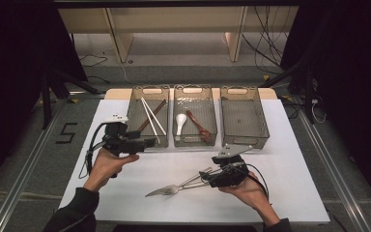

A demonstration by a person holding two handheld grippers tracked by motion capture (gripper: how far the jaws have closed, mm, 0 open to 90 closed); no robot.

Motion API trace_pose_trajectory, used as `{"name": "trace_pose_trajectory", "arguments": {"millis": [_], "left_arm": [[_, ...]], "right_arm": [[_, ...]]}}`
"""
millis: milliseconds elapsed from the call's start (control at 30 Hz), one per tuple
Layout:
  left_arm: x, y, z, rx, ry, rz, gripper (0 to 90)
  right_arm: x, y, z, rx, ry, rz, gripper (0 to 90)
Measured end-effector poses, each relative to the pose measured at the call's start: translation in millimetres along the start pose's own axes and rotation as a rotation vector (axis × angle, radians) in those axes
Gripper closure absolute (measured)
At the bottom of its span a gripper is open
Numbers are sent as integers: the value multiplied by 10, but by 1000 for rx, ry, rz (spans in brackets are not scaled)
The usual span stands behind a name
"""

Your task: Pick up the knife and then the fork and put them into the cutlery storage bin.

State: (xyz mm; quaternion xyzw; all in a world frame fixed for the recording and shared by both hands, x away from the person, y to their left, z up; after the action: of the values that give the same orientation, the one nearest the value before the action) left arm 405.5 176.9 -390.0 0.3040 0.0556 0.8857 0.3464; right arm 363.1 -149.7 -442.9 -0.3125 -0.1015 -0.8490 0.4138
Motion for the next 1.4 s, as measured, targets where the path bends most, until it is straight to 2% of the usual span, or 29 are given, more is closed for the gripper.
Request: {"name": "trace_pose_trajectory", "arguments": {"millis": [167, 233, 433, 633, 767, 867, 1167, 1267, 1400], "left_arm": [[102, -49, -236, 17, 15, 0, 201], [128, -54, -313, 11, 4, 1, 192], [227, -54, -526, -8, 21, 17, 187], [277, -38, -698, -11, 28, 24, 180], [309, -42, -776, -18, 23, 27, 176], [346, -40, -821, -9, 30, 26, 175], [473, -22, -926, -32, 82, 51, 173], [505, -31, -951, -28, 102, 50, 173], [535, -30, -984, -37, 119, 56, 173]], "right_arm": [[-8, -11, -3, 2, -5, 2, 300], [-6, -16, -4, 0, -6, 3, 300], [-4, -14, -13, 2, -6, 0, 300], [-12, -13, -17, -2, -9, -4, 300], [-13, -34, -13, 8, -12, -6, 300], [-17, -31, -1, 4, -8, -6, 300], [-101, -35, 34, 22, -47, 19, 296], [-136, -50, 71, 53, -70, 24, 297], [-227, -68, 116, 104, -135, 44, 298]]}}
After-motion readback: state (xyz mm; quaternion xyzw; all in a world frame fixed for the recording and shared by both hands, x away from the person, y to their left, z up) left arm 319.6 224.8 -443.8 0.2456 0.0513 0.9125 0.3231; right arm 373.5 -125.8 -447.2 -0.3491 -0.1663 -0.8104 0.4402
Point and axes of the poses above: each handheld gripper's, and its own axes: x roughly backward along the jaws, z roughly out of its top, y roughly to its right, the point moved 2 cm from there along -x, roughly forward along the jaws, and after that the axes turned 3 degrees about y, right-handed, at the moved point
